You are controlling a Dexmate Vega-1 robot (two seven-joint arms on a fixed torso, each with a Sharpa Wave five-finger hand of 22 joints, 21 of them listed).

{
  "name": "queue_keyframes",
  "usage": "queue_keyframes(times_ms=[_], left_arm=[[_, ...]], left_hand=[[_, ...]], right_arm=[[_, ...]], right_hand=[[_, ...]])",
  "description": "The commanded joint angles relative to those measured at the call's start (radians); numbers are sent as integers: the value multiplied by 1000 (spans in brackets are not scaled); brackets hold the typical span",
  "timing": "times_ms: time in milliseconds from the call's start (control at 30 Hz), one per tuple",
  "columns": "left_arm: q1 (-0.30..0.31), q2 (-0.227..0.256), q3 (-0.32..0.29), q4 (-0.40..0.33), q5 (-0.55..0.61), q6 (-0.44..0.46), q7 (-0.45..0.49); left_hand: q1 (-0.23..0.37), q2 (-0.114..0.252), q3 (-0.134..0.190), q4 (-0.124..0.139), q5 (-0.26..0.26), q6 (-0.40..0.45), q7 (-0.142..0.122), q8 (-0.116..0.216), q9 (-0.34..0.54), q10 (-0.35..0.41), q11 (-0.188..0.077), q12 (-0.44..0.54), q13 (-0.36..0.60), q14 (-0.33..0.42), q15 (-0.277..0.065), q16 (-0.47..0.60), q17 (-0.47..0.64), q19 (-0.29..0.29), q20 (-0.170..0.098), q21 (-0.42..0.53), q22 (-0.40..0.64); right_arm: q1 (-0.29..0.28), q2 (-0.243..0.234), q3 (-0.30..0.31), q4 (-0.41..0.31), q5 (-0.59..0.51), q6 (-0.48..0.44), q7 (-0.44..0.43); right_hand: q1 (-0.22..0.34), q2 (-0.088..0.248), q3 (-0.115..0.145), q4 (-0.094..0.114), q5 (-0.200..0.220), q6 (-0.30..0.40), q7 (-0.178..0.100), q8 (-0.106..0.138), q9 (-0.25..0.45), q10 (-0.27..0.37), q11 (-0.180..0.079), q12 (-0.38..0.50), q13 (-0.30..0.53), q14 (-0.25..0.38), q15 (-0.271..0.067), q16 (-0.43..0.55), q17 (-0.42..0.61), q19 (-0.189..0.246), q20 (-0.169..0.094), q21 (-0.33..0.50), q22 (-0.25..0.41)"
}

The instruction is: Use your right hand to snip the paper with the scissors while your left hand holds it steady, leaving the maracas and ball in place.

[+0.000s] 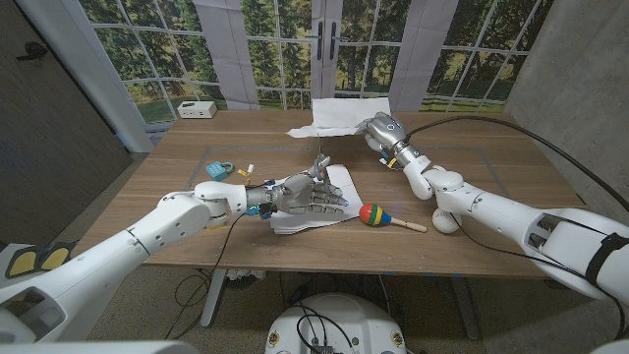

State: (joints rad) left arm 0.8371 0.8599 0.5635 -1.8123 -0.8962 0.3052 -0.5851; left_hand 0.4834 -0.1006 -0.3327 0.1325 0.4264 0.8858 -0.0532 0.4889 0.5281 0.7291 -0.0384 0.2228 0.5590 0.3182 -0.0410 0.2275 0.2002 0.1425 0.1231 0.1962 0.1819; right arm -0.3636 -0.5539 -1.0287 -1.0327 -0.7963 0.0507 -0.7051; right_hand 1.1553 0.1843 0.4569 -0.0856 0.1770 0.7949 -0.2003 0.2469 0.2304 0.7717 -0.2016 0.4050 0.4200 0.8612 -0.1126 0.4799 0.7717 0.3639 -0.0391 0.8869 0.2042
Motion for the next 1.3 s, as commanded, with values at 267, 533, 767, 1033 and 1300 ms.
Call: queue_keyframes(times_ms=[267,533,767,1033,1300], left_arm=[[-14,-9,9,10,3,11,-8],[-12,-9,9,11,-2,14,-11],[-13,-10,10,10,-2,14,-14],[-15,-10,13,11,-1,15,-20],[-20,-12,16,13,2,15,-26]], left_hand=[[-10,0,-1,5,0,-10,56,-4,6,69,-69,3,2,10,-24,7,1,-6,-3,4,1],[-13,-1,-2,6,0,-9,53,-4,8,70,-69,3,2,13,-24,8,1,-11,-4,2,1],[-15,-1,-2,6,-1,-10,55,-6,7,70,-68,3,2,14,-24,8,1,-12,-2,3,1],[-16,-2,-2,6,-1,-9,57,-7,7,70,-69,3,2,14,-24,8,1,-12,-2,3,1],[-17,-2,-2,6,-1,-11,56,-8,9,69,-68,3,2,14,-24,8,1,-12,-3,3,1]], right_arm=[[12,24,-16,55,-10,49,-85],[14,33,-23,76,-11,58,-140],[13,34,-30,69,-16,56,-158],[9,28,-31,53,-18,58,-161],[3,21,-24,34,-17,57,-161]], right_hand=[[-10,-3,1,-9,-5,10,-4,-5,3,9,-2,-5,7,10,-126,-14,11,-11,-108,18,1],[-11,-2,1,-10,-5,13,-4,-8,4,11,-2,-6,13,17,-126,-18,17,-11,-112,32,0],[-11,-3,3,-11,-5,19,-5,-9,5,13,-2,-8,18,20,-126,-25,22,-13,-113,45,-2],[-13,-2,4,-10,-5,21,-5,-11,5,13,-2,-14,21,25,-126,-33,28,-17,-115,59,-3],[-13,-4,5,-12,-5,23,-5,-13,6,14,-2,-17,24,28,-126,-38,33,-21,-116,70,-4]])
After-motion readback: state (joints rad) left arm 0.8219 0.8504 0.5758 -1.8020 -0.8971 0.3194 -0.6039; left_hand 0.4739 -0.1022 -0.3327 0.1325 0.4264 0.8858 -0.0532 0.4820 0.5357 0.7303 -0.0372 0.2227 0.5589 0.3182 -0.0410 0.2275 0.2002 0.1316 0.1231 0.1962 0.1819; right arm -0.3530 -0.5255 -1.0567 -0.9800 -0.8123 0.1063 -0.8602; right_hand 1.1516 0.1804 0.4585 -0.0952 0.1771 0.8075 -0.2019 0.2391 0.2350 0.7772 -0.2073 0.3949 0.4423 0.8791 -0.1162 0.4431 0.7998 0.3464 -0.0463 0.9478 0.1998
